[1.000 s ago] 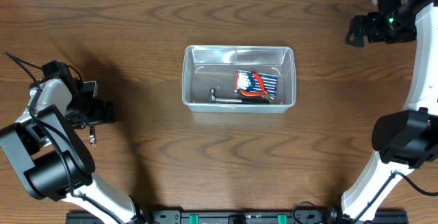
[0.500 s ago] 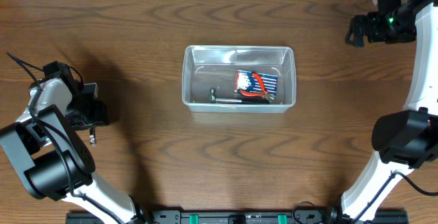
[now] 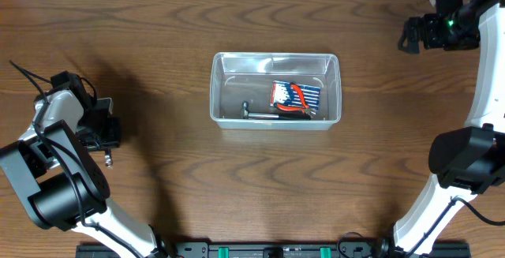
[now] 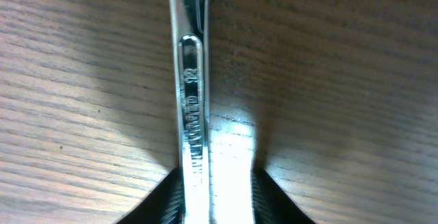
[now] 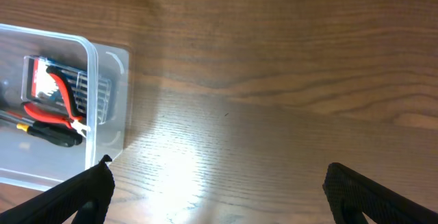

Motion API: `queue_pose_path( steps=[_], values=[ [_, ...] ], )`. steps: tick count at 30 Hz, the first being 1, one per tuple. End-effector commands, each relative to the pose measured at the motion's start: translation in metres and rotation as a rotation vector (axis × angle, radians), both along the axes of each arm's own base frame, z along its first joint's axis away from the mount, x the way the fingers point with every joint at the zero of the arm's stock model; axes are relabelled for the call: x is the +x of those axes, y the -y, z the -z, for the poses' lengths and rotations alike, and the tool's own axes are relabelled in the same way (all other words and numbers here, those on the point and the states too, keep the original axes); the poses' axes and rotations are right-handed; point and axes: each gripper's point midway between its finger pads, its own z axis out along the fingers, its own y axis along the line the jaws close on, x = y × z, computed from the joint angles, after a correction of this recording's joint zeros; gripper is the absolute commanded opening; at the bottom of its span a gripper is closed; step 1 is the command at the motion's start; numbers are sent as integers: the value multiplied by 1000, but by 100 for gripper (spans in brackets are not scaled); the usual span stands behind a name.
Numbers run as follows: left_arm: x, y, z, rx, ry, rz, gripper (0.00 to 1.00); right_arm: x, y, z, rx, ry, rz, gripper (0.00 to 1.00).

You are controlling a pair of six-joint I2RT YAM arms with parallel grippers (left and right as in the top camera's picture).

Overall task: Pack container
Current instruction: 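Lower the left gripper and grasp the silver wrench, then lift the wrench and carry it into the container with the left gripper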

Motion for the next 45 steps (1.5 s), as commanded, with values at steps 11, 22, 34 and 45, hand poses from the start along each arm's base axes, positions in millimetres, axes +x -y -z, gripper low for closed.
queue_pose_path(
  steps=[11, 22, 34, 45],
  values=[
    [-35, 0, 34, 10, -159, 7, 9, 0, 3, 5, 5, -16, 19, 99],
    [-9, -11, 15, 95, -90, -199, 6, 4, 4, 4, 1, 1, 15, 99],
    [128, 119, -205, -14, 544, 256, 6, 6, 4, 3, -1, 11, 15, 99],
    [117, 333, -251, -41, 729, 1249, 6, 10, 5, 2, -4, 26, 15, 99]
  ],
)
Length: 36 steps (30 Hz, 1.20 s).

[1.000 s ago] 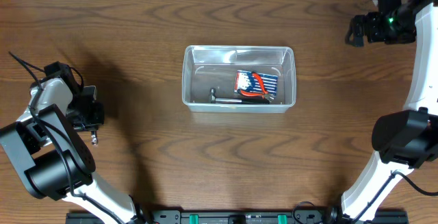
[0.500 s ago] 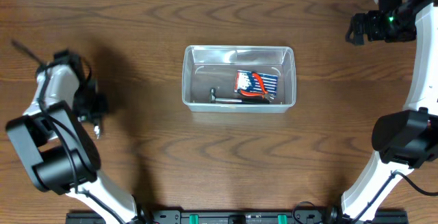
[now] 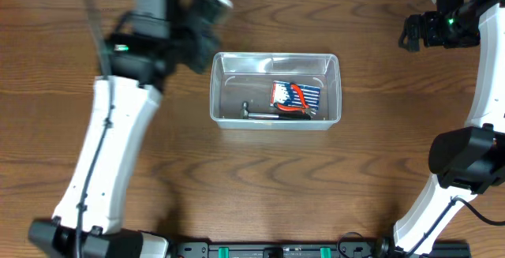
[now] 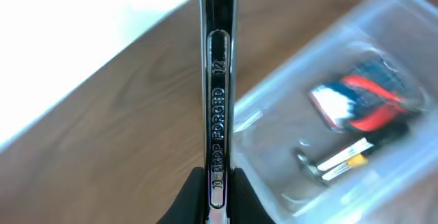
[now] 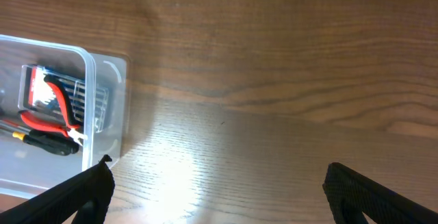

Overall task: Pack container
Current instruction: 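Lift the wrench and carry it into the container with the left gripper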

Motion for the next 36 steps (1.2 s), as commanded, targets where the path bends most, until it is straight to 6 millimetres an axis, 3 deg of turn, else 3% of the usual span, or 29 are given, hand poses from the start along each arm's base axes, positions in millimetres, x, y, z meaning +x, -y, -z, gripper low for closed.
queue_pose_path(
  steps=[1, 4, 8, 13, 19, 23, 24, 25, 26, 27, 32, 36],
  values=[
    [-12, 46, 43, 145, -32, 313, 6, 3, 3, 4, 4, -4, 14, 99],
    [-26, 80, 73, 210, -73, 493, 6, 3, 3, 4, 4, -2, 14, 99],
    [-33, 99, 120, 250, -182, 563, 6, 3, 3, 4, 4, -3, 14, 99],
    [-33, 96, 178, 294, -322, 586, 6, 3, 3, 4, 4, -3, 14, 99],
    [-19, 85, 225, 304, -403, 554, 6, 3, 3, 4, 4, -3, 14, 99],
    [-17, 76, 235, 306, -434, 537, 7, 3, 3, 4, 4, -3, 14, 99],
    [-17, 75, 236, 305, -435, 533, 22, 3, 3, 4, 4, -3, 14, 99],
    [-16, 74, 236, 304, -435, 531, 44, 3, 3, 4, 4, -3, 14, 99],
    [-16, 74, 236, 304, -435, 529, 58, 3, 3, 4, 4, -4, 14, 99],
    [-15, 72, 236, 305, -435, 526, 66, 3, 3, 4, 4, -4, 14, 99],
    [-14, 71, 231, 303, -431, 512, 77, 1, 3, 4, 6, -10, 14, 99],
    [-8, 74, 190, 273, -344, 476, 82, 1, 2, 4, 9, -10, 14, 99]
  ],
)
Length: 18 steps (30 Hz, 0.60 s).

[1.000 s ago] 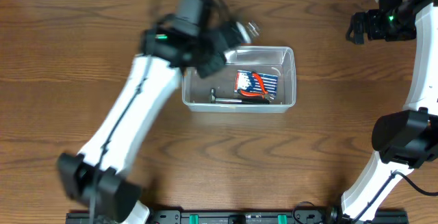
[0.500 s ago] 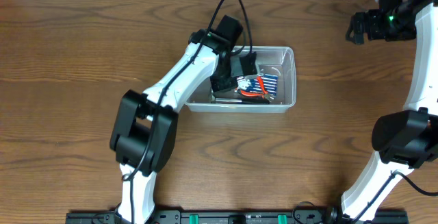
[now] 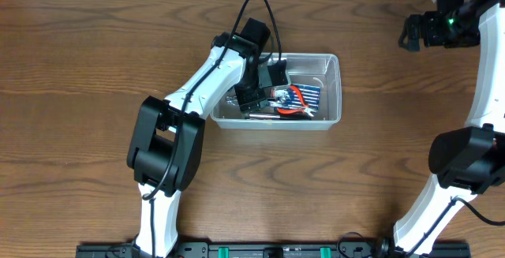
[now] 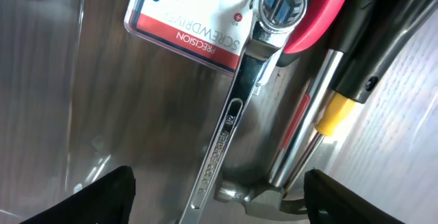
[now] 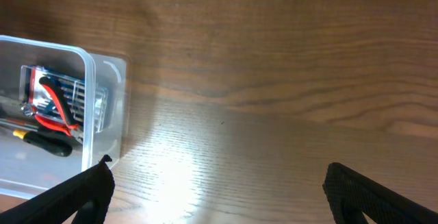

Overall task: Pack container
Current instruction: 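Lift the wrench and carry it into the container with the left gripper, then release the wrench and withdraw the left gripper toward the front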

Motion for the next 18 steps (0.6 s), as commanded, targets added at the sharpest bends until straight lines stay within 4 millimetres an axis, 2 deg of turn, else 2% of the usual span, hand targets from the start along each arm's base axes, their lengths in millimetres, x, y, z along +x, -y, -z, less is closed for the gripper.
queue_pose_path(
  steps=[1, 3, 5, 7, 10, 12, 14, 16, 18],
  values=[
    [8, 3, -57, -68, 113, -40, 85, 3, 2, 4, 12, -3, 13, 99],
    [10, -1, -91, -91, 190, -62, 91, 6, 2, 3, 17, 9, 26, 99],
    [14, -14, -127, -96, 282, -148, 100, 11, 3, 1, 22, 25, 56, 99],
    [16, -31, -159, -114, 348, -271, 98, 15, 3, -1, 23, 48, 52, 99],
    [16, -63, -196, -185, 386, -489, 98, 32, 2, -7, 8, 118, 42, 99],
    [17, -96, -214, -221, 397, -655, 98, 45, -3, -13, -21, 169, 29, 99],
    [22, -130, -223, -248, 405, -814, 98, 58, -11, -18, -64, 221, 17, 99],
    [29, -173, -227, -273, 408, -1008, 98, 73, -22, -24, -122, 274, 9, 99],
    [29, -203, -225, -273, 397, -1108, 99, 79, -38, -27, -126, 296, -16, 99]
  ],
)
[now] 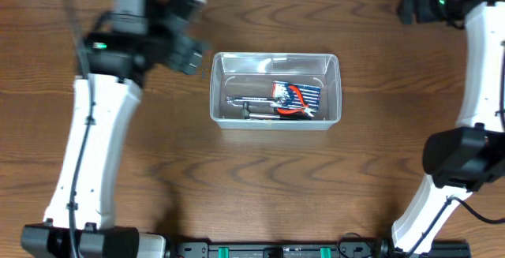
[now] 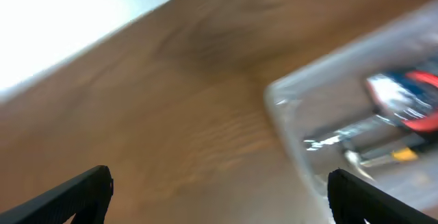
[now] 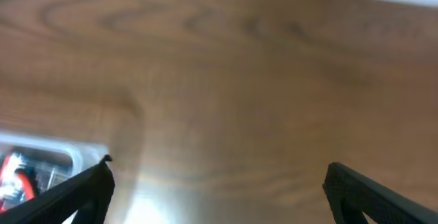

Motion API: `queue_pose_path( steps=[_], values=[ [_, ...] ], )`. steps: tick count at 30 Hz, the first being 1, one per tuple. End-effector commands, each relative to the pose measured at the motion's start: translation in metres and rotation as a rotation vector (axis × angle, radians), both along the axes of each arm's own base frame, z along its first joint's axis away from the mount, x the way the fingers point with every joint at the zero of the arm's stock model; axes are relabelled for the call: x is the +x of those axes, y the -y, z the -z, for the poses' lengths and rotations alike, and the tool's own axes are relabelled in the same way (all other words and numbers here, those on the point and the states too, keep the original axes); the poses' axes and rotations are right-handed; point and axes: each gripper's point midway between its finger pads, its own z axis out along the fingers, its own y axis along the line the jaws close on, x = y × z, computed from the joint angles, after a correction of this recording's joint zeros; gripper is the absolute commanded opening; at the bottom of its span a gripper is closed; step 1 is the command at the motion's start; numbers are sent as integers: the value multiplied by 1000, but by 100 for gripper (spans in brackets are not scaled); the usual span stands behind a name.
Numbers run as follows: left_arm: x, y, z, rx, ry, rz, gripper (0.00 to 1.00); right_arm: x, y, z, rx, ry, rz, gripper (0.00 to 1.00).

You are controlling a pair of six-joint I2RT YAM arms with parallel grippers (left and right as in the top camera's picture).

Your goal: Pack container

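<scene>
A clear plastic container [image 1: 274, 56] stands mid-table. In it lie a silver wrench [image 1: 246, 100], a red-and-blue screwdriver pack [image 1: 306, 92], red pliers [image 1: 296, 99] and a black-and-yellow screwdriver [image 1: 272, 115]. My left gripper [image 1: 192, 57] hangs open and empty just off the container's back-left corner. In the blurred left wrist view the left gripper [image 2: 219, 196] shows wide-apart fingertips [image 2: 75, 193], with the container [image 2: 287, 107] and wrench [image 2: 328, 140] at right. My right gripper [image 1: 410, 5] is at the far right edge; in its own view the right gripper [image 3: 219, 190] is open over bare wood.
Brown wooden table [image 1: 158, 171] all round the container. The pale far edge of the table shows at the top of the right wrist view. Both arms' bases sit at the near edge.
My left gripper, which was open low inside the container over the wrench, is now outside it near the back-left corner. The right gripper has shifted toward the table's far edge.
My left gripper was shut on the wrench at the table's left side. Then it held the wrench in the air by the container's back-left corner. Then it stood open inside the container with the wrench lying among the tools. Now it is out, empty.
</scene>
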Motion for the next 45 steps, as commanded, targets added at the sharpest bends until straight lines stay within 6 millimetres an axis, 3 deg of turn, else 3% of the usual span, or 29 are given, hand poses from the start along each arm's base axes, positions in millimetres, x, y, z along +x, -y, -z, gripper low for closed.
queue_pose_path(
  steps=[1, 6, 13, 21, 25, 28, 31, 35, 39, 45],
  values=[
    [2, -49, 9, -111, -52, -254, 99, 7, -32, 3, -27, 2, -19, 99],
    [-12, -79, 18, -119, -112, -326, 99, -16, -48, 5, -5, -76, -21, 99],
    [-46, -73, 36, -128, -256, -321, 99, -64, -43, -12, 9, -166, 39, 99],
    [-89, -49, 17, -228, -206, -259, 99, -131, -37, -76, -30, -105, 70, 99],
    [-126, -44, 1, -251, -79, -258, 98, -167, -38, -110, -24, -13, 76, 99],
    [-156, -31, -5, -254, 54, -199, 99, -194, -46, -120, -23, 54, 52, 99],
    [-187, -30, 6, -219, 146, -188, 99, -218, -62, -106, -19, 114, -2, 99],
    [-207, -31, 24, -209, 274, -176, 99, -240, -72, -51, 4, 174, 7, 99],
    [-219, -32, 49, -211, 290, -174, 98, -253, -70, 7, 10, 220, 15, 99],
    [-220, -32, 63, -208, 261, -177, 99, -265, -61, 50, -22, 211, 40, 99]
  ],
)
